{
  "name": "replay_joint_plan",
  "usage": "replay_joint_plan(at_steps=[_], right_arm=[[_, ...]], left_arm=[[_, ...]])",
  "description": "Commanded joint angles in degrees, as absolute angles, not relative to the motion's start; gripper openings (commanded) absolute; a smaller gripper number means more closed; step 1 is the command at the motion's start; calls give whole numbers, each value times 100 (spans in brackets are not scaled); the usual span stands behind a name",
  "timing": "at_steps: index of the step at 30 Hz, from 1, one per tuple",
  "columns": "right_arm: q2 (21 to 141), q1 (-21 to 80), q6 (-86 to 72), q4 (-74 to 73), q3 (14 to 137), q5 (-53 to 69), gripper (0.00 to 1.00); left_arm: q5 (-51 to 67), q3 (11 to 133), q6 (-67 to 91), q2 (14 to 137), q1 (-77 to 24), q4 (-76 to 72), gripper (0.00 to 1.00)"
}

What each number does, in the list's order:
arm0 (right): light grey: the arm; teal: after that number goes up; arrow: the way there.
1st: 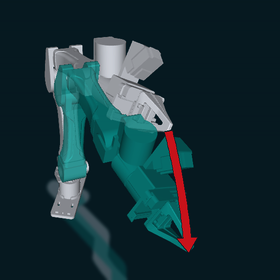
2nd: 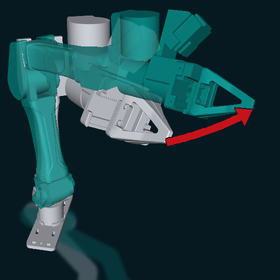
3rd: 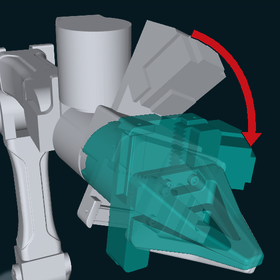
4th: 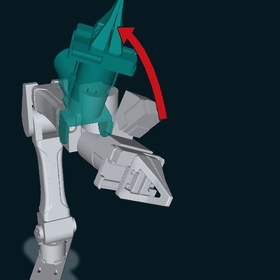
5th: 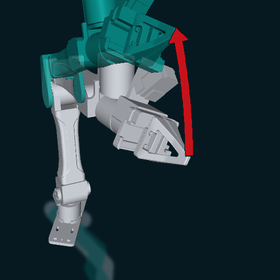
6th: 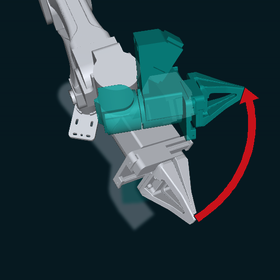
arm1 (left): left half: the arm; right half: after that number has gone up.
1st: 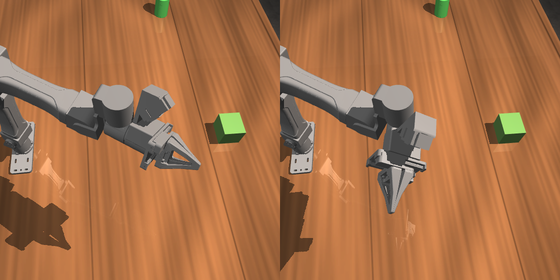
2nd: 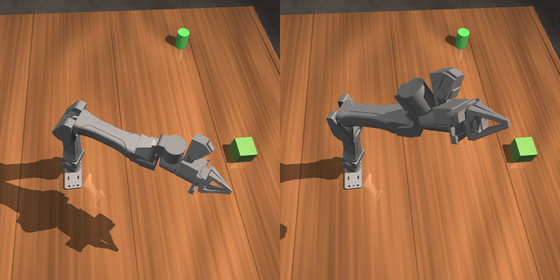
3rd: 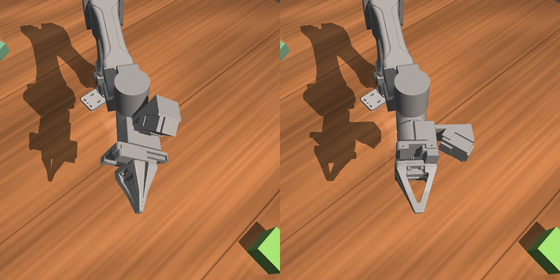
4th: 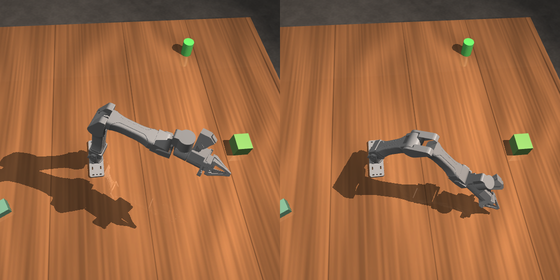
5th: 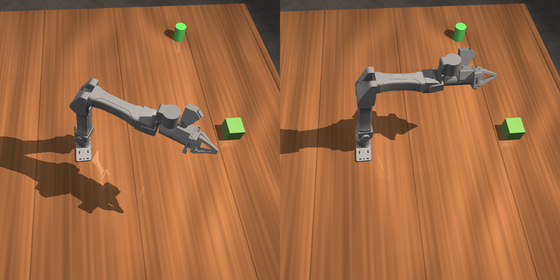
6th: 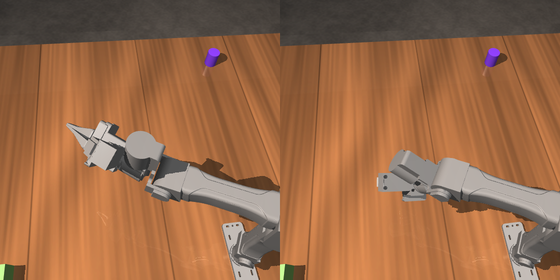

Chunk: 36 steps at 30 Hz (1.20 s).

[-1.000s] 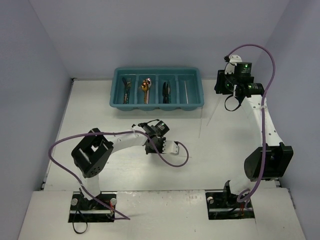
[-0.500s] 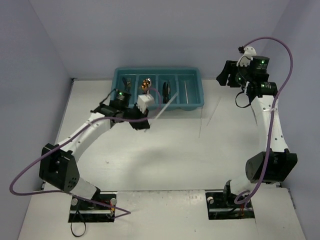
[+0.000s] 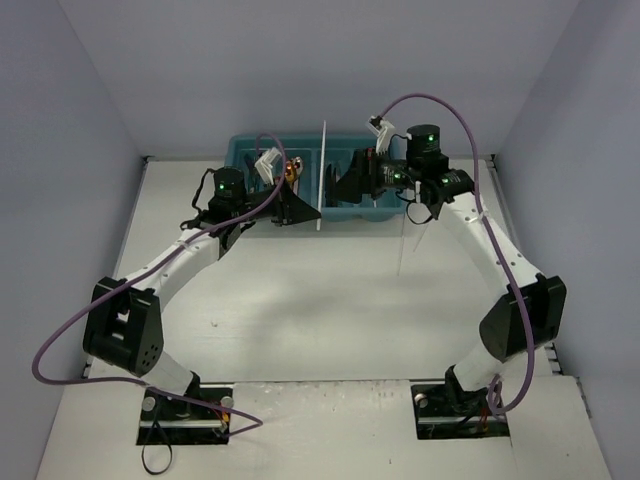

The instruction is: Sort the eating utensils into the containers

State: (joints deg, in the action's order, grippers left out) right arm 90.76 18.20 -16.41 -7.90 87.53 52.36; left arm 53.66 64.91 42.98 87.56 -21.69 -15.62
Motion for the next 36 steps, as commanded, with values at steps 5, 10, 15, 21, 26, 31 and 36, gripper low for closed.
replay_joint_plan(at_steps=[5,10,15,21,26,31,36], right_arm=[[9418,2092,-1956,-97,9119,5598,77],[9602,2170,-1990,-70,9208,5561,73],[9763,2229,-2048,-53,9387,5563,57],[9896,2224,-2101,-44,9448,5599,0],[9854,2166,-2043,-53,9431,5531,0],[9863,1568,-1863,-53,9501,5155,0],[10063,748,-1564,-89,9721,4010,0]], left_arm=[[5630,6352,5223,8578,-2217,-2865,0],[5634,6268,5164,8487,-2258,-2865,0],[5611,6209,5136,8459,-2317,-2865,0],[5616,6152,5098,8394,-2329,-2874,0],[5625,6125,5079,8343,-2238,-2834,88],[5665,6316,4672,8284,-1705,-2340,91],[5396,6506,3464,8042,-1117,-1168,91]])
